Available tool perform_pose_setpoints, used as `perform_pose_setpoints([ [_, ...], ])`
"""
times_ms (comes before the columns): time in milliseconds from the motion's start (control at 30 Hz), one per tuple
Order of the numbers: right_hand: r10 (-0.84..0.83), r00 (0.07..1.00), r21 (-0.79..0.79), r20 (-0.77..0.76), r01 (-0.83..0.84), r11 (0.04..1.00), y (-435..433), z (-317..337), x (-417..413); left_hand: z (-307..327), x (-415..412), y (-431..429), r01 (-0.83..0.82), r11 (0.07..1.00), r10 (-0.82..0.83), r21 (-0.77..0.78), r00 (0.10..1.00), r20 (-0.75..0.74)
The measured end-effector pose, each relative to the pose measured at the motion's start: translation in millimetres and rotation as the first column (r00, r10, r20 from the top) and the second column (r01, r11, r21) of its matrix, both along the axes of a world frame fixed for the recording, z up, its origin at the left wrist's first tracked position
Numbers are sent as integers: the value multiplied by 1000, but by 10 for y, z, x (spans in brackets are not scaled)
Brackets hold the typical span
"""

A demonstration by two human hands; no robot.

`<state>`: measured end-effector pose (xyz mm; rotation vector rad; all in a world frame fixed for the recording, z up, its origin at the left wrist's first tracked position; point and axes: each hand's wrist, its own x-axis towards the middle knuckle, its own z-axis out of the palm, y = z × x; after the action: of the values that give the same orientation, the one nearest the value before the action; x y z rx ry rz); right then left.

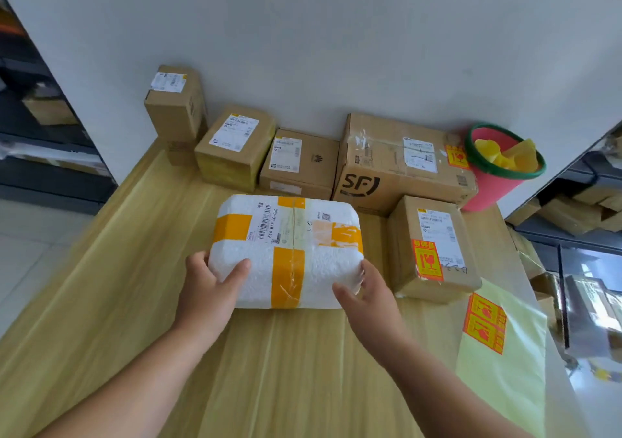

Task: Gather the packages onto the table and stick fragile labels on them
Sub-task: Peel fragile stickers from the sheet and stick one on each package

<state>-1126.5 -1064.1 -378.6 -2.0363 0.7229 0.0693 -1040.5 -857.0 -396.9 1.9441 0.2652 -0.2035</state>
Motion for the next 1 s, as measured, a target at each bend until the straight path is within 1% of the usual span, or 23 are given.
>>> perform_pose_setpoints([
  [100,-2,999,-27,-52,0,1000,-76,-58,-245,-152,-165,-46,51,999,-51,6,994,-95],
  [200,5,993,-50,-116,-11,999,-149,-178,-420,-233,-260,-71,96,994,-88,46,982,-166],
  [367,-3,991,-34,-137,-2,999,-182,-269,-560,-273,-332,-103,156,985,-132,75,959,-252],
  [600,3,990,-58,-139,-12,998,-222,-279,-519,-251,-332,-116,165,982,-132,94,949,-286],
  [700,1,984,-99,-181,-19,995,-218,-244,-465,-273,-300,-106,167,979,-128,117,950,-285],
  [767,-1,973,-171,-230,-39,984,-226,-177,-430,-277,-244,-100,144,958,-80,248,965,-249],
  [800,-11,972,-217,-235,-41,975,-238,-142,-402,-255,-220,-103,104,939,-33,329,976,-214],
  [833,-29,976,-257,-217,-29,966,-252,-112,-355,-222,-200,-110,49,924,19,379,985,-172],
  [867,-42,983,-283,-177,-10,959,-262,-86,-294,-185,-194,-121,-5,921,65,390,988,-142],
  [933,-23,997,-324,-80,-4,946,-268,-54,-123,-136,-203,-161,-90,931,141,353,983,-121],
  [1000,76,996,-362,-56,-91,928,-274,-47,74,-93,-265,-242,-152,949,208,277,960,-186],
])
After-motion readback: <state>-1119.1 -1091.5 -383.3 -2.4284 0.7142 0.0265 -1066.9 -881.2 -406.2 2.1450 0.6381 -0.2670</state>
